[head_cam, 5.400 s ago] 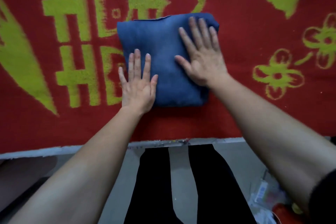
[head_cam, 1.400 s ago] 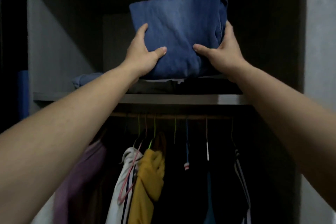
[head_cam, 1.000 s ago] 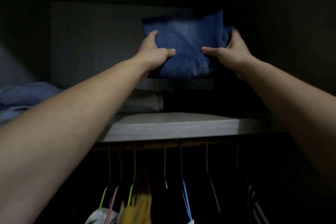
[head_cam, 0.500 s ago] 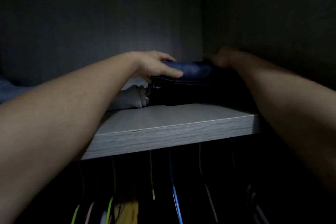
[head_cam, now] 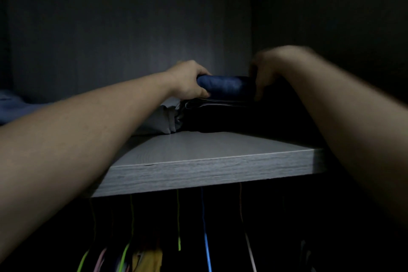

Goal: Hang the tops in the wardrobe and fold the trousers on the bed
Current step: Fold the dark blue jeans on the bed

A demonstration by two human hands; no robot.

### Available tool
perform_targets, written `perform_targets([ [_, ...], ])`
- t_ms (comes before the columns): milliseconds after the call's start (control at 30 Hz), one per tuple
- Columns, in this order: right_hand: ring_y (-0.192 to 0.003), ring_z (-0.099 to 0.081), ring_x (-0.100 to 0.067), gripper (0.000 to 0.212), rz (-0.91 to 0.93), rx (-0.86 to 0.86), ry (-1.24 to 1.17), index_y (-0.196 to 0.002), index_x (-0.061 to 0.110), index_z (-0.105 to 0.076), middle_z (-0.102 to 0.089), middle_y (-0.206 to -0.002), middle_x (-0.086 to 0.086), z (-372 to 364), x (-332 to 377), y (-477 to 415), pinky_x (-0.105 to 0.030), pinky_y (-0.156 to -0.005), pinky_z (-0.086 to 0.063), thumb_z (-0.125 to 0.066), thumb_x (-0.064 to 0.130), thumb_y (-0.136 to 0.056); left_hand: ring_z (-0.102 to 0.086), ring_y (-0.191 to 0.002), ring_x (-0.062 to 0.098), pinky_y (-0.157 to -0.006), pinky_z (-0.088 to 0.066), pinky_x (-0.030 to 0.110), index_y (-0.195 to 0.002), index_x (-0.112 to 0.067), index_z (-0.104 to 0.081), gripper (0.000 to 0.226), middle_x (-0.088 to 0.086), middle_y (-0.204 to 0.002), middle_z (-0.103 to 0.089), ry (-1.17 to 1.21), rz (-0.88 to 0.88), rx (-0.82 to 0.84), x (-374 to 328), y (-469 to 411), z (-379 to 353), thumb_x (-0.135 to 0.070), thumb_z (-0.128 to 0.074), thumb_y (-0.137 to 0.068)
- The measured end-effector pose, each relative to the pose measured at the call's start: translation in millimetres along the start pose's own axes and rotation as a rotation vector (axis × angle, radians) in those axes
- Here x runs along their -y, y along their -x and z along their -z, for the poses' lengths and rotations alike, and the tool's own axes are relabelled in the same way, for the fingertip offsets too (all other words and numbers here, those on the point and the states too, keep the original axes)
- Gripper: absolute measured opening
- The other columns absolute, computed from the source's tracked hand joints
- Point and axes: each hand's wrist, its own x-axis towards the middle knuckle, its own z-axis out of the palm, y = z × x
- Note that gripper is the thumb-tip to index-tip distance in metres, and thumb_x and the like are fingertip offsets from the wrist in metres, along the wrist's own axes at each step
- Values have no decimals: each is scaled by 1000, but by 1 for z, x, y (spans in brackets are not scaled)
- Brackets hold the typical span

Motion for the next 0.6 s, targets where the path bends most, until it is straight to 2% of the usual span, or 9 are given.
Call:
perform_targets([
  [133, -82, -59, -27, 44, 118, -258, 21, -116, 9, -64, -59, -98, -10, -2, 9, -7, -33, -74, -50, -81, 24, -78, -60, -104, 30, -72, -40, 32, -113, -29, -65, 28, 4, -110, -64, -315, -9, -154, -4, -2, -1, -34, -68, -86],
  [167, -84, -58, -29, 44, 147, -304, 37, -119, 8, -63, -56, -98, -10, -5, 11, -10, -30, -72, -46, -79, 22, -80, -60, -105, 32, -71, -38, 33, -115, -28, -64, 29, 6, -113, -62, -407, -13, -191, -5, -2, -2, -33, -66, -87],
  [233, -102, -59, -34, 43, 195, -384, 62, -122, 8, -58, -54, -108, -14, -14, 12, -14, -29, -74, -42, -74, 19, -84, -60, -107, 35, -70, -37, 34, -118, -26, -63, 31, 9, -117, -62, -508, -15, -197, -5, -4, -6, -28, -63, -88],
  [267, -112, -58, -35, 44, 224, -394, 85, -126, 9, -55, -55, -118, -17, -20, 11, -18, -29, -77, -42, -72, 18, -86, -60, -107, 35, -70, -37, 34, -120, -24, -63, 32, 11, -118, -62, -521, -11, -171, -5, -5, -9, -27, -63, -88],
  [333, -119, -56, -35, 47, 259, -353, 93, -132, 12, -51, -55, -132, -18, -29, 8, -26, -29, -82, -42, -69, 17, -88, -59, -110, 37, -72, -41, 35, -124, -21, -60, 35, 13, -121, -63, -500, -1, -84, -1, -10, -17, -24, -61, -89],
  [467, -117, -59, -32, 49, 255, -261, -22, -136, 14, -52, -58, -133, -14, -34, 3, -23, -27, -81, -45, -66, 18, -89, -55, -115, 36, -87, -44, 34, -131, -15, -55, 40, 15, -127, -61, -367, 10, 61, 4, -11, -18, -19, -59, -91],
  [600, -112, -61, -30, 36, 256, -266, -128, -125, 13, -60, -62, -127, -12, -38, -5, -7, -27, -81, -47, -61, 13, -89, -54, -118, 32, -90, -42, 31, -136, -16, -52, 44, 11, -131, -60, -304, 19, 129, -3, -2, -6, -22, -61, -93],
])
